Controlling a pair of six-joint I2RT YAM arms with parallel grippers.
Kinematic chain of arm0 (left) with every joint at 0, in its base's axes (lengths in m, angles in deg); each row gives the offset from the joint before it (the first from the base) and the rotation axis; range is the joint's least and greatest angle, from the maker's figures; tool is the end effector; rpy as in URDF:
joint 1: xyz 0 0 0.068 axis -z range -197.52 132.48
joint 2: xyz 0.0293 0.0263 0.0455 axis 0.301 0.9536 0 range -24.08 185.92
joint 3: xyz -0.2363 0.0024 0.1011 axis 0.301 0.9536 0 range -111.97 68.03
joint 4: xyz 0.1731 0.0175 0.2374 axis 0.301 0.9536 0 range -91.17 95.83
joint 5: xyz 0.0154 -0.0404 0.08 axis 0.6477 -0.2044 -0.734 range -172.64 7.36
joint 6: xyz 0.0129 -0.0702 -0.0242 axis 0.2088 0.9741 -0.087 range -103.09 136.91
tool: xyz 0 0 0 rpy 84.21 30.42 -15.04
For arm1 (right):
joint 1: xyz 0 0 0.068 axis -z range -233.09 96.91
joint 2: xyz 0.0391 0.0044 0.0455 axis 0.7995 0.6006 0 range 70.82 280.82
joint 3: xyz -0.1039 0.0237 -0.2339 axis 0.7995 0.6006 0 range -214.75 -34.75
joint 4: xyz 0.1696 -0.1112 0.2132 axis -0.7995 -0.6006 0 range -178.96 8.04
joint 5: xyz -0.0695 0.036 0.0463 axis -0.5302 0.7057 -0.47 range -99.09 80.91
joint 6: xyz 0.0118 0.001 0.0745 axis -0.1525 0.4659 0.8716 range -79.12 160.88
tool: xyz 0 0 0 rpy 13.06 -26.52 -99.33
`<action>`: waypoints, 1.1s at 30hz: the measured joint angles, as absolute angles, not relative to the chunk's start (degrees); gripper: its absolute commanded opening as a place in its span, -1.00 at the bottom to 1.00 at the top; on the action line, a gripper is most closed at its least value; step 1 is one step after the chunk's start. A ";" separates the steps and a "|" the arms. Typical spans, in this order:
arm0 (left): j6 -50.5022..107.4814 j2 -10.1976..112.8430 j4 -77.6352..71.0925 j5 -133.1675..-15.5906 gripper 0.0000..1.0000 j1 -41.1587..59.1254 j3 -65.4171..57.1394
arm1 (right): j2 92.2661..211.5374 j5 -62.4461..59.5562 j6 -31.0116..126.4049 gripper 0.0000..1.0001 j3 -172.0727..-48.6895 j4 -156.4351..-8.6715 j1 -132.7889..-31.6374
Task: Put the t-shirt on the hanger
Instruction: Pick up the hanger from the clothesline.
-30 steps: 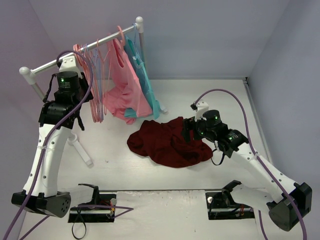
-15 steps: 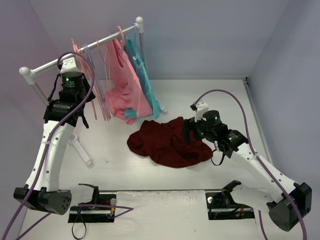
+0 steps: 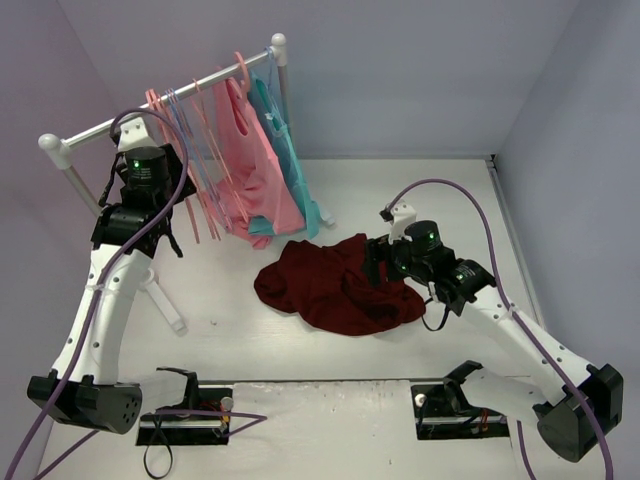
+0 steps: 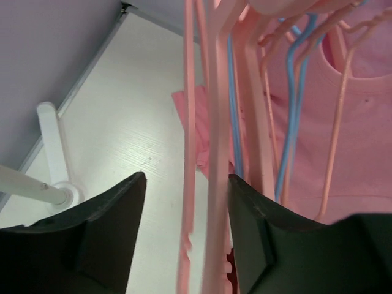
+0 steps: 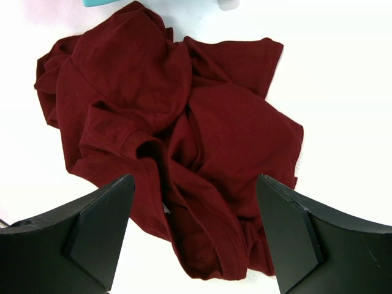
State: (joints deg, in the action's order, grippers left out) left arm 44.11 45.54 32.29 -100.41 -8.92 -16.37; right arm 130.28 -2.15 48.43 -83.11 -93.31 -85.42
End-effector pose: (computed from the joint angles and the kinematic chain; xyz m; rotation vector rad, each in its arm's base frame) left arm 0.3159 -0.0282 0.4320 -0.5095 1.8126 -0.1342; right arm 0.2552 0.1706 0.2794 -0.5091 1.9385 0.5709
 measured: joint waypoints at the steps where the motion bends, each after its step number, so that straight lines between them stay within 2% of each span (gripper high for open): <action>1: 44.13 45.54 31.90 -99.65 0.03 -8.92 -16.33 | 130.37 -2.15 48.41 0.55 -83.11 -93.31 -85.42; 5: 44.23 45.56 30.98 -97.91 0.03 -8.92 -16.33 | 130.39 -2.12 48.26 0.55 -83.11 -93.31 -85.42; 13: 45.02 45.59 30.69 -99.21 -0.30 -8.92 -16.13 | 130.39 -2.10 48.24 0.55 -83.11 -93.31 -85.42; 21: 43.46 45.59 30.73 -102.55 -0.73 -8.92 -16.14 | 131.35 -1.54 48.24 0.56 -83.11 -93.29 -85.42; 28: 41.51 45.68 30.82 -104.69 -0.73 -8.92 -16.16 | 132.25 -1.18 48.22 0.56 -83.11 -93.31 -85.42; 31: 41.17 46.01 30.84 -105.12 -0.54 -8.92 -16.17 | 132.25 -1.12 48.22 0.56 -83.11 -93.31 -85.42; 33: 41.01 46.33 30.83 -105.30 -0.52 -8.92 -16.19 | 132.24 -1.12 48.22 0.56 -83.11 -93.30 -85.42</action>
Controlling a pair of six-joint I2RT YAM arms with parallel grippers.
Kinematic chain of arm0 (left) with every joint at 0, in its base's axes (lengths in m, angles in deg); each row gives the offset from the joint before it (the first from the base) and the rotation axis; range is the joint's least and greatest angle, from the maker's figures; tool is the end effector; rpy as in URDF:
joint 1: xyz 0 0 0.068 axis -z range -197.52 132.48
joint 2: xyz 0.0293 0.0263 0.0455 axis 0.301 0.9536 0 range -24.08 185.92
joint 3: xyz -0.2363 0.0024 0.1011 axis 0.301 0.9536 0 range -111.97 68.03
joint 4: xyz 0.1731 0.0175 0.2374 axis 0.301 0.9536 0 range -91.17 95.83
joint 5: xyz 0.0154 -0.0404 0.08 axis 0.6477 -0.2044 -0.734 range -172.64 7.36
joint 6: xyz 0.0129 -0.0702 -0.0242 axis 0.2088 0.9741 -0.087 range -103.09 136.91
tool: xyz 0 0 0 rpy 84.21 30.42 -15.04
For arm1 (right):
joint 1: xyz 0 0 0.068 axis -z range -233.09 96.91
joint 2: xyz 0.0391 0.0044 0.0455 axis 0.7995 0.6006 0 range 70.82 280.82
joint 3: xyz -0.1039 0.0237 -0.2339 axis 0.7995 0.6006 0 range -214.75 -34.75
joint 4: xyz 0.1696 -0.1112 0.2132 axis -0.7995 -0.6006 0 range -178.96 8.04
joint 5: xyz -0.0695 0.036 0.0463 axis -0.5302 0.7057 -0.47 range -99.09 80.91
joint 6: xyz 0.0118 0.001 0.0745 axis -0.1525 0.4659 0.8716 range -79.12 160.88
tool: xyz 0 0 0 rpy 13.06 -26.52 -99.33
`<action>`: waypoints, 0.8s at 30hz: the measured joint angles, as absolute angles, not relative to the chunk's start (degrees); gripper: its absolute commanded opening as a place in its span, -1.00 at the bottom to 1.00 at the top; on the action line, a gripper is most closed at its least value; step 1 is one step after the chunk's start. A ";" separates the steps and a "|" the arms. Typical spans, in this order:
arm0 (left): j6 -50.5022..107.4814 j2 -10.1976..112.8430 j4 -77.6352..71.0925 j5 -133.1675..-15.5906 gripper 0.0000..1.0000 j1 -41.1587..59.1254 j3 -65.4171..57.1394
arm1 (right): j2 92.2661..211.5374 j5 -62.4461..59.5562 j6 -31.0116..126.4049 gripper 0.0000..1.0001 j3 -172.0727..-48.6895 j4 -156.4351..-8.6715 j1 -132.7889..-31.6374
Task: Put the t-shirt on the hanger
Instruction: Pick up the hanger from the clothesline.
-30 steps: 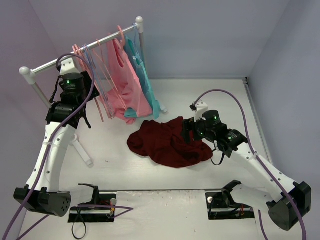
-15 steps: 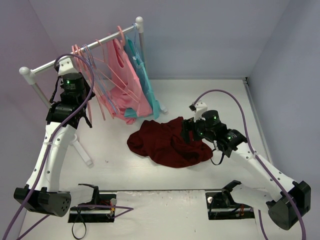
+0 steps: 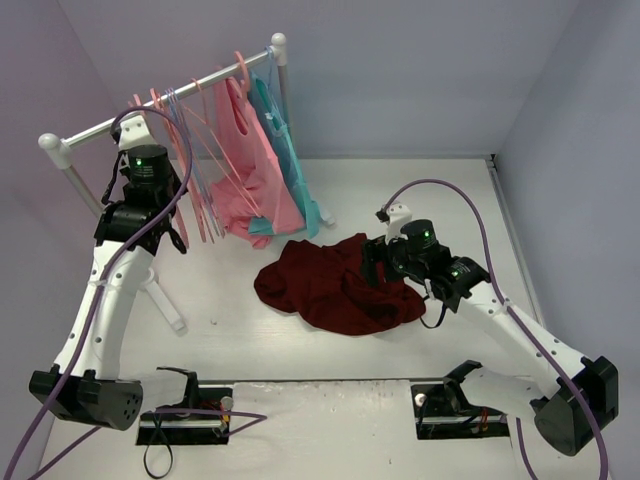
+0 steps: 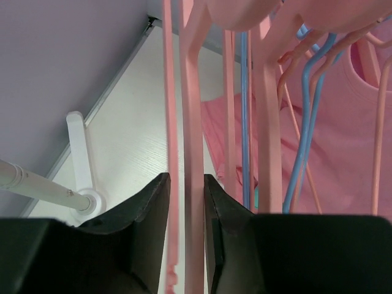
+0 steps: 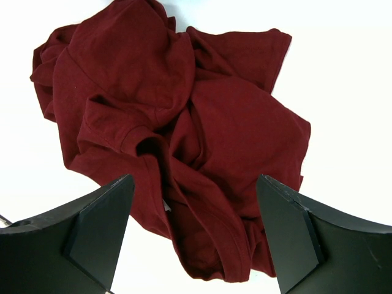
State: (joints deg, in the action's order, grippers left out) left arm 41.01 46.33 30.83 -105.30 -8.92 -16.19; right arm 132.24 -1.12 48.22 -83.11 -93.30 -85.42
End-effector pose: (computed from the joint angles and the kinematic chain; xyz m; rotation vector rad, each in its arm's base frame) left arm 0.3206 -0.0238 0.4305 -0.5137 1.7908 -0.0212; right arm 0.2592 0.1744 0.2696 -0.5304 1.9700 0.5792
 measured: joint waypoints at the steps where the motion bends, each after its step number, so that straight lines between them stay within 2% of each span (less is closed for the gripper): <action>1: 40.96 46.49 30.84 -105.38 -0.52 -8.92 -16.20 | 132.24 -1.12 48.23 0.56 -83.11 -93.29 -85.42; 4: 40.92 46.94 30.90 -105.54 -0.56 -8.92 -16.38 | 132.24 -1.12 48.24 0.56 -83.11 -93.29 -85.42; 7: 40.83 47.34 30.89 -106.04 -0.81 -8.92 -17.02 | 132.25 -1.10 48.22 0.56 -83.11 -93.29 -85.42; 8: 40.75 47.36 30.89 -106.20 -0.95 -8.92 -17.18 | 132.25 -1.10 48.24 0.56 -83.11 -93.29 -85.42; 9: 40.54 47.36 30.92 -106.33 -1.00 -8.92 -17.35 | 132.25 -1.08 48.22 0.56 -83.11 -93.29 -85.42; 17: 38.33 46.46 32.14 -107.24 -1.00 -8.92 -19.32 | 132.27 -0.76 48.23 0.57 -83.11 -93.29 -85.42; 24: 35.71 41.00 37.94 -107.43 -1.00 -8.92 -21.66 | 132.59 -0.66 48.09 0.57 -83.11 -93.29 -85.42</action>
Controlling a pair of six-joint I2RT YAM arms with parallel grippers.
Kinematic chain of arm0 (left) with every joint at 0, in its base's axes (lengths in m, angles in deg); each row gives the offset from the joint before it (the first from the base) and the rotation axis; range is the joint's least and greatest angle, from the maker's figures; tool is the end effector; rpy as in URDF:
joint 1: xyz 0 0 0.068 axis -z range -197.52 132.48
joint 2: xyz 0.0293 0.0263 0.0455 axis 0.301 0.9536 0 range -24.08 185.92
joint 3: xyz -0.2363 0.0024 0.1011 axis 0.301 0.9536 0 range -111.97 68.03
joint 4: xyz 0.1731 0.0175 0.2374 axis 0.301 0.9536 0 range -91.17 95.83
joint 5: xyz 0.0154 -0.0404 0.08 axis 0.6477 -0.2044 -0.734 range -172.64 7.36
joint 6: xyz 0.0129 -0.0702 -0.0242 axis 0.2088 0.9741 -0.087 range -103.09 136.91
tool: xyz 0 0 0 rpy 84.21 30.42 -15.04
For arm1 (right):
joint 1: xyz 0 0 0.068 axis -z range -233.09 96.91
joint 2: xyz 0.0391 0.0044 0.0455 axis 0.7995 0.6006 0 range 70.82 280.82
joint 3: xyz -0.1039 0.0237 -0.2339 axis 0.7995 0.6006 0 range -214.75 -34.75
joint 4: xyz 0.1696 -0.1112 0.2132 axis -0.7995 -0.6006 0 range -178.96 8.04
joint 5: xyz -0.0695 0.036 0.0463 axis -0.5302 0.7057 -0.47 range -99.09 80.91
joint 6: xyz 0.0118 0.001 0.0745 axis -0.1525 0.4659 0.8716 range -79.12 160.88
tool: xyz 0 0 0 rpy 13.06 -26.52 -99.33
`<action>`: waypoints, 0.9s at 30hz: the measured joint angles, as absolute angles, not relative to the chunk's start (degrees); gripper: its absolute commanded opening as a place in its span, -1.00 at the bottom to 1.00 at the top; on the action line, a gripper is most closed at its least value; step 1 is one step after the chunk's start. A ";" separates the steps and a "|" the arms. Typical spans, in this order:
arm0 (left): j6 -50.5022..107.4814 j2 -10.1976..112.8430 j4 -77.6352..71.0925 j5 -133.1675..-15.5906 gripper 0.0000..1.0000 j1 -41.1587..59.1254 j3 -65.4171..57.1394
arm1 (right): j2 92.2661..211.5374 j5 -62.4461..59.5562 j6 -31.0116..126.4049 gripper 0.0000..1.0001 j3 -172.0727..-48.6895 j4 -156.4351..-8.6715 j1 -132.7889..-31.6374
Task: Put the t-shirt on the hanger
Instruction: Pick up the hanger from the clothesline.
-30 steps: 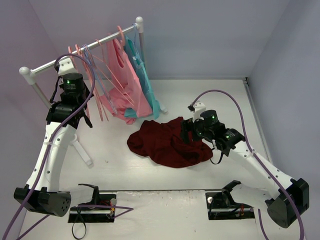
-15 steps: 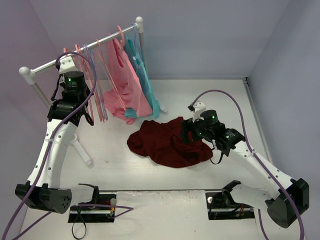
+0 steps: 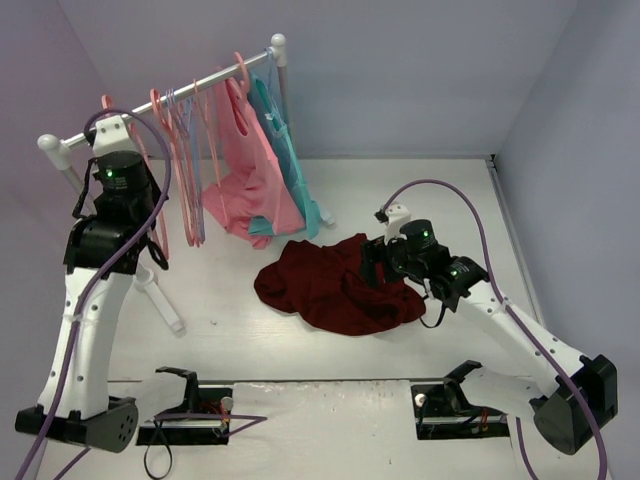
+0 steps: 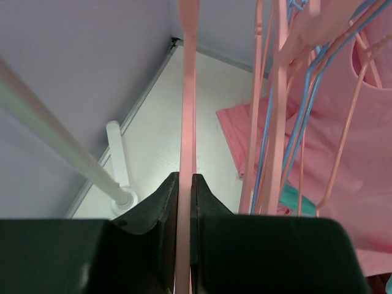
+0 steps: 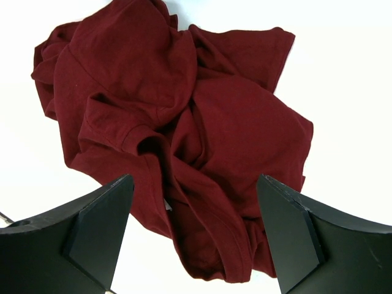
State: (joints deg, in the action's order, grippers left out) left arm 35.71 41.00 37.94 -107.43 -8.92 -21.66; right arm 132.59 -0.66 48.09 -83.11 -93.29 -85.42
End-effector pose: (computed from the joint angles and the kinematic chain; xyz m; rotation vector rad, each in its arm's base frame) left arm 0.2736 -0.0145 0.4762 -0.4586 1.7410 0.0536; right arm 0.2597 0.1753 0.2678 -0.5389 1.9745 0.5846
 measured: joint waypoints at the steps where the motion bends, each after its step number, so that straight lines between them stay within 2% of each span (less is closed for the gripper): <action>1: 35.47 39.89 39.00 -107.46 -1.00 -8.92 -21.60 | 132.76 -0.64 48.08 0.57 -83.11 -93.29 -85.42; 8: 35.61 25.34 40.33 -107.05 -1.00 -8.92 -13.64 | 133.14 -1.04 48.07 0.57 -83.11 -93.29 -85.42; 15: 33.31 10.75 50.05 -101.54 -1.00 -8.92 -6.93 | 132.93 -3.95 48.36 0.57 -83.17 -93.29 -85.42; 19: 30.61 7.73 56.47 -95.36 -1.00 -8.92 -7.52 | 132.95 -6.62 48.98 0.57 -83.35 -93.31 -85.42; 27: 29.97 9.16 71.61 -86.35 -1.00 -6.28 -8.19 | 133.28 -11.03 49.81 0.57 -85.78 -93.19 -85.42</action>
